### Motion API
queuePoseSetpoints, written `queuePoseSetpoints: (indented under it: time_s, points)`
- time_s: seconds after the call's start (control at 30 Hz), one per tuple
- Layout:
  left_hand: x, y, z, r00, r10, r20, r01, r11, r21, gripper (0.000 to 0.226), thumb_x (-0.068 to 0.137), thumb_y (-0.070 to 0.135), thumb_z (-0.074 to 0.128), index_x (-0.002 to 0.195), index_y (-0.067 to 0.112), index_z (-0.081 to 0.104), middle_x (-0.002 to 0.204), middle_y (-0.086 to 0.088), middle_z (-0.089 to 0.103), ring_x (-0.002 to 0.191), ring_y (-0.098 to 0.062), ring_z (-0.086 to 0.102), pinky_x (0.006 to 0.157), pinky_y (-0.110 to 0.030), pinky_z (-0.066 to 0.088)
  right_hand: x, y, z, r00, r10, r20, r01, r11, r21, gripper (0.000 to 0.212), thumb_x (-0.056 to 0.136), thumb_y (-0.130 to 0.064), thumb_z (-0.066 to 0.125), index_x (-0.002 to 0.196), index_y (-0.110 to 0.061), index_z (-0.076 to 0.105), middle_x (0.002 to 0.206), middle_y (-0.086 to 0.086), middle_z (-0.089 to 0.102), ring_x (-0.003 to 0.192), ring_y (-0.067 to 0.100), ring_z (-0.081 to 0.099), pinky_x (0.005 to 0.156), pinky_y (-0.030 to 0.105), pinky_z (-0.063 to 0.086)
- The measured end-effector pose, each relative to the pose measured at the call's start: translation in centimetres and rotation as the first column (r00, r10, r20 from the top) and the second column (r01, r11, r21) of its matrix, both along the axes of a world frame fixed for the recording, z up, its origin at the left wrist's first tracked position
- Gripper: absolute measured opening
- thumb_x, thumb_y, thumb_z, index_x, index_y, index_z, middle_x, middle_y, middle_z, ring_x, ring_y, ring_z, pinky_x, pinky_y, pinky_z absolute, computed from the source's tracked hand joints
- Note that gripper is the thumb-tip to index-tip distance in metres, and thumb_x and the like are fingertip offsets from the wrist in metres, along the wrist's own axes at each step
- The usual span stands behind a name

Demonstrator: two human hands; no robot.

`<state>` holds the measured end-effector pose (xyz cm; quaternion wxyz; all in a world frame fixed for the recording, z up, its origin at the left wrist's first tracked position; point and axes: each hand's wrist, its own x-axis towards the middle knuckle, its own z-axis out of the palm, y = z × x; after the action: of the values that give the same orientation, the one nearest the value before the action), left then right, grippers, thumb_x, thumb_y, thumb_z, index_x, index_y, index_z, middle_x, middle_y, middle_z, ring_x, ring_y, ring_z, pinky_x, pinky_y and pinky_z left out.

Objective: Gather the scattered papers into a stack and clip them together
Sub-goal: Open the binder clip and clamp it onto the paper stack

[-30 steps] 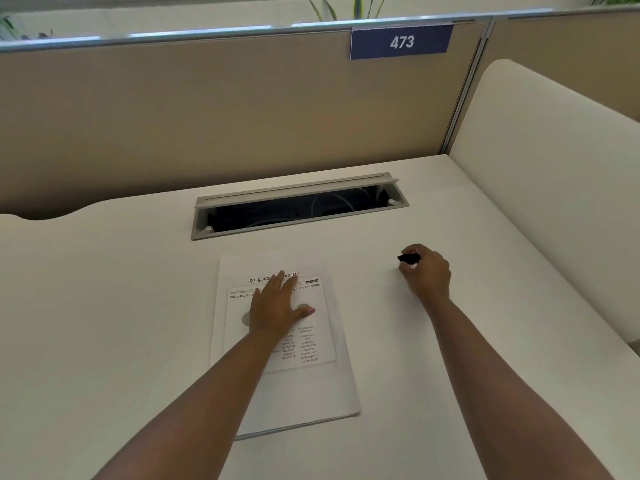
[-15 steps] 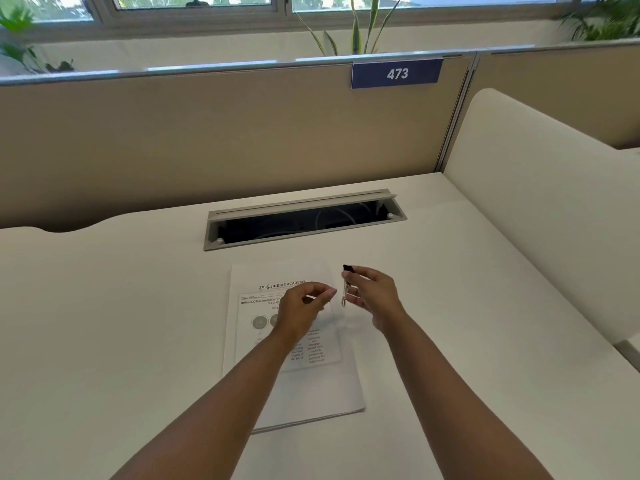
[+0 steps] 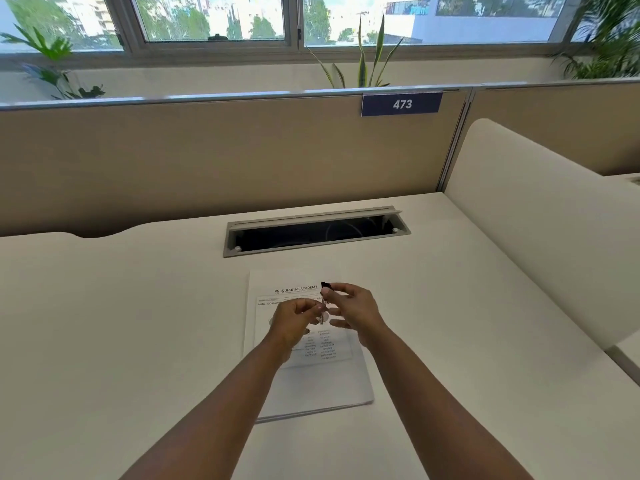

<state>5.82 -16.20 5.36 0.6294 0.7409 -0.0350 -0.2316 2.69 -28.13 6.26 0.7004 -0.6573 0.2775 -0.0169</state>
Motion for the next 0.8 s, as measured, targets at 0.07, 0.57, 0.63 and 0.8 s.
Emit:
queuePoseSetpoints:
  time_s: [0.07,0.57,0.63,0.8]
  points:
    - [-0.1,0.5,0.4,0.998,0.052,-0.038,-0.053,0.998,-0.041,0.013,0.088,0.014,0.06,0.075,0.018,0.064,0.074,0.003,0.064,0.069,-0.009,0.055,0.064,-0.023,0.04,-0.3,0.4,-0.3,0.999,-0.022,0.026,0.027,0.977,-0.211,0.034,0.081,-0.033,0.068,0.11,-0.015,0.065,0.097,0.008,0.069,0.086,0.021,0.066,0.072,0.035,0.058]
    - [-1.0,2.2,1.2,0.963,0.242,-0.118,-0.256,0.958,-0.127,0.013,0.085,0.014,0.065,0.073,0.014,0.062,0.073,-0.001,0.065,0.069,-0.016,0.063,0.065,-0.025,0.046,-2.0,4.0,0.1,0.999,0.034,0.042,-0.02,0.952,-0.305,0.019,0.078,-0.016,0.069,0.089,-0.002,0.075,0.079,0.012,0.071,0.065,0.018,0.066,0.063,0.032,0.06]
    - [-1.0,2.5,1.2,0.966,0.243,-0.09,-0.252,0.962,-0.104,0.012,0.085,0.014,0.064,0.073,0.014,0.062,0.075,-0.002,0.066,0.071,-0.016,0.063,0.064,-0.025,0.046,-2.0,4.3,0.1,0.999,0.035,0.036,-0.024,0.959,-0.281,0.019,0.08,-0.015,0.068,0.089,0.0,0.074,0.077,0.01,0.068,0.063,0.011,0.062,0.054,0.021,0.054]
    - [-0.6,3.4,1.3,0.972,0.228,-0.057,-0.232,0.97,-0.079,0.016,0.087,0.016,0.062,0.072,0.014,0.058,0.081,-0.004,0.065,0.07,-0.015,0.063,0.061,-0.024,0.044,-1.9,5.0,0.2,0.995,0.093,0.049,-0.071,0.94,-0.333,0.022,0.085,-0.016,0.064,0.094,0.002,0.072,0.07,0.003,0.065,0.064,0.012,0.061,0.058,0.019,0.053]
